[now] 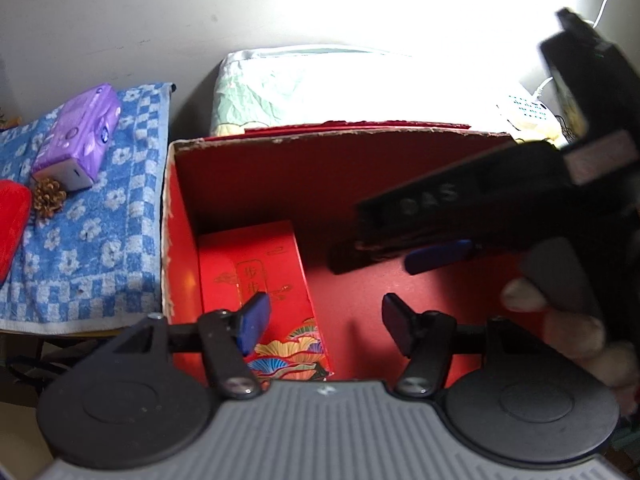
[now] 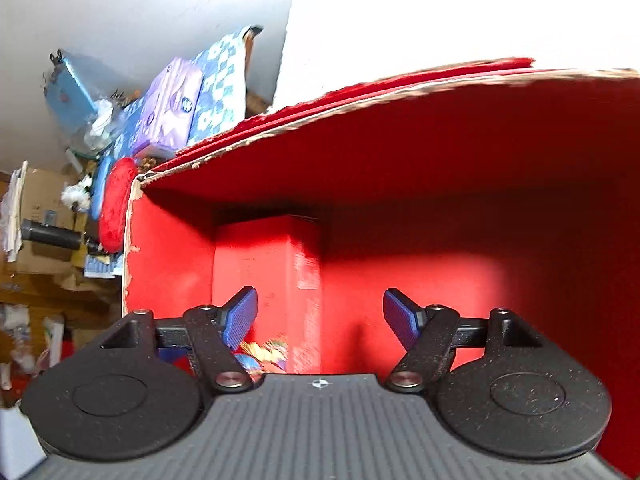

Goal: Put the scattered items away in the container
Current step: 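Open the right gripper to release the gift box and withdraw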

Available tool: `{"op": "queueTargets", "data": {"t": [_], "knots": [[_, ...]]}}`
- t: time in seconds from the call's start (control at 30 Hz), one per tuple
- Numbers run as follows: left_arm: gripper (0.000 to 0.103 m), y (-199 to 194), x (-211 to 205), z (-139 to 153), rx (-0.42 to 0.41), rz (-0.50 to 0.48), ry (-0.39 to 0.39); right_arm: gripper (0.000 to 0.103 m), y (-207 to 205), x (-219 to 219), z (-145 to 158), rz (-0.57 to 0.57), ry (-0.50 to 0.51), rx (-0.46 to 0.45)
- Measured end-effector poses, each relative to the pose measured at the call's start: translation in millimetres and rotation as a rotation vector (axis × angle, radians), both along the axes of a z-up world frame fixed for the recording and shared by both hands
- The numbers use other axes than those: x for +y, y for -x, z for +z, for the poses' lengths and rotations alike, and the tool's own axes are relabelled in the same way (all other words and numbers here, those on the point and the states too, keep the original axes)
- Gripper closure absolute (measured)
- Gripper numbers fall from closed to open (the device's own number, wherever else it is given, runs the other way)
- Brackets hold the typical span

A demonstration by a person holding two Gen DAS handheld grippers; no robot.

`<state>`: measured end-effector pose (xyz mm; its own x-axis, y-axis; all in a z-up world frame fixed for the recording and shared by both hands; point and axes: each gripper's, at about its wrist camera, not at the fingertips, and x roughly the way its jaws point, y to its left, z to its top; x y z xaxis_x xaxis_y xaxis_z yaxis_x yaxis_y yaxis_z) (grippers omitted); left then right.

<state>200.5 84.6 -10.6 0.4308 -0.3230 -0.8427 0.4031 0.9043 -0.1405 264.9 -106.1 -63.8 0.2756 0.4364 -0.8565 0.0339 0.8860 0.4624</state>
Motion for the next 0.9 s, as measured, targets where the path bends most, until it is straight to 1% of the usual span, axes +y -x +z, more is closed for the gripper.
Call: {"op": "queueTargets", "data": {"t": [0.07, 0.1, 0.17, 0.37, 0.4, 0.47, 0.6, 0.8, 0.9], "knots": [[0.036, 3.1, -0.7, 0.5, -0.015, 0.005, -0.006, 0.030, 8.1, 4.9, 3.8, -0.020, 0.063, -0.027], [0.034, 5.0, -1.4, 0.9, -0.026, 0.006, -0.013, 0.030, 11.7, 8.6, 5.6, -0.027, 0.087, -0.042], [0.033, 9.5, -2.5, 1.7, -0.051, 0.007, -0.028, 0.030, 22.0, 8.8, 7.7, -0.041, 0.121, -0.061], [0.024, 23.6, -0.5, 5.3, -0.105, 0.041, -0.062, 0.029, 45.1, -2.9, 8.1, -0.133, 0.184, -0.086], [0.021, 26.1, -1.0, 6.1, -0.116, 0.053, -0.075, 0.029, 47.6, -4.3, 9.1, -0.144, 0.201, -0.089], [0.019, 30.8, -1.0, 8.3, -0.136, 0.081, -0.091, 0.029, 52.2, -4.0, 12.7, -0.147, 0.225, -0.107], [0.017, 40.1, -1.3, 14.1, -0.162, 0.143, -0.108, 0.029, 61.3, -3.3, 20.5, -0.136, 0.230, -0.154], [0.016, 57.1, -7.9, 20.7, -0.194, 0.217, -0.169, 0.028, 72.1, -11.7, 30.7, -0.109, 0.236, -0.195], [0.016, 65.6, -9.3, 22.4, -0.190, 0.259, -0.166, 0.028, 77.4, -18.3, 34.8, -0.093, 0.227, -0.207]]}}
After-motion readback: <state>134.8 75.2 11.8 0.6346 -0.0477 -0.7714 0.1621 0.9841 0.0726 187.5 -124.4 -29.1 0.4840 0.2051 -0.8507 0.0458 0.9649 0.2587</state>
